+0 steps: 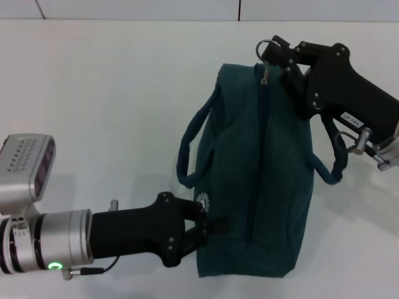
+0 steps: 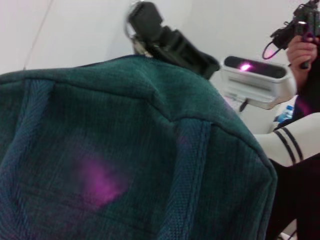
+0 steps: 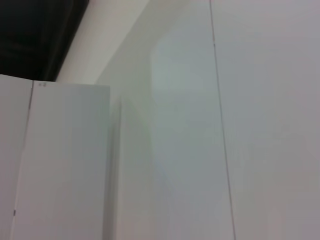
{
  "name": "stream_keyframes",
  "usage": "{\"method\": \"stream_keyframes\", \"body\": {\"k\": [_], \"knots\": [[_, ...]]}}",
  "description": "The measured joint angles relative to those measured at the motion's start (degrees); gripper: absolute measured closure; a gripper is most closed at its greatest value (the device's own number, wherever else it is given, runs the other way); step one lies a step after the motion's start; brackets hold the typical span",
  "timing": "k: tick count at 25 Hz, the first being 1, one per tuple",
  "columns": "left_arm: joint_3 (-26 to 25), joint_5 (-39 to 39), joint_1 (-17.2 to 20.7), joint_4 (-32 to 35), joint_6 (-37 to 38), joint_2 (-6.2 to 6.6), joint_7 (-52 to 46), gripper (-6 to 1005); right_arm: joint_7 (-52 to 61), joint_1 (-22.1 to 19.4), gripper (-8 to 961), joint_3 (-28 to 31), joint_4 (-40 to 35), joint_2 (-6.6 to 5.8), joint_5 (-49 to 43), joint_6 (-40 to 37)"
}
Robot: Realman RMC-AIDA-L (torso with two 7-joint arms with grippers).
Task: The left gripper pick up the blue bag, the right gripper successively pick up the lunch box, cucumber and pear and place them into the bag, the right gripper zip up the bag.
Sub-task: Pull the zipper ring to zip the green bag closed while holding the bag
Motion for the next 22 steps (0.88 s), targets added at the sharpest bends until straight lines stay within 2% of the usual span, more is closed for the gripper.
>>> {"method": "stream_keyframes", "body": {"k": [18,22], "knots": [[-0.69,2.63,2.1,3.19,2.54,0.66,-0.07,926,0.37,-0.69,916,1.61,0.09,0.04,1.21,6.99],[-3.77,2.54,2.33,3.21,1.05,0.81,-0.54,928,0.39,-1.08,913,1.61,0.08,0.09,1.53,6.85]]}}
